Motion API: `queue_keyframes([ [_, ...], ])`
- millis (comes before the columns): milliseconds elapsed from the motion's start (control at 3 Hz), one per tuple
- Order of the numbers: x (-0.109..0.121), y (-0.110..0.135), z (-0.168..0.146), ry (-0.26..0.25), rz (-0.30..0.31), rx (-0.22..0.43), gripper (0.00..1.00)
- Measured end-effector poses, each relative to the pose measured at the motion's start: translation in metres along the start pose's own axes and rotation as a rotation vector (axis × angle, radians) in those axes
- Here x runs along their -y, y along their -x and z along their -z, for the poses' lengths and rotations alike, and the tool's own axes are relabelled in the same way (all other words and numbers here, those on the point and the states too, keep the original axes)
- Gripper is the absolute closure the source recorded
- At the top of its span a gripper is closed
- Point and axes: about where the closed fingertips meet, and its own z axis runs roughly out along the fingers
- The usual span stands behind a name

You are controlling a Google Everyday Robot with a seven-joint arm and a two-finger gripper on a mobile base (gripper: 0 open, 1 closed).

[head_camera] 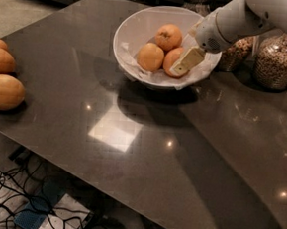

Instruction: Pick orange from white bowl

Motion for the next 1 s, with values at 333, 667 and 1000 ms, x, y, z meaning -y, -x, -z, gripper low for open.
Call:
queue_keyframes([
  [333, 0.003, -0.005, -0.010, -0.004, -0.008, -0.018, 0.18],
  [667, 0.002, -0.007, -0.020, 0.002, -0.017, -0.029, 0.21],
  [1000, 0.001, -0.012, -0.032, 0.007, -0.025, -0.051, 0.21],
])
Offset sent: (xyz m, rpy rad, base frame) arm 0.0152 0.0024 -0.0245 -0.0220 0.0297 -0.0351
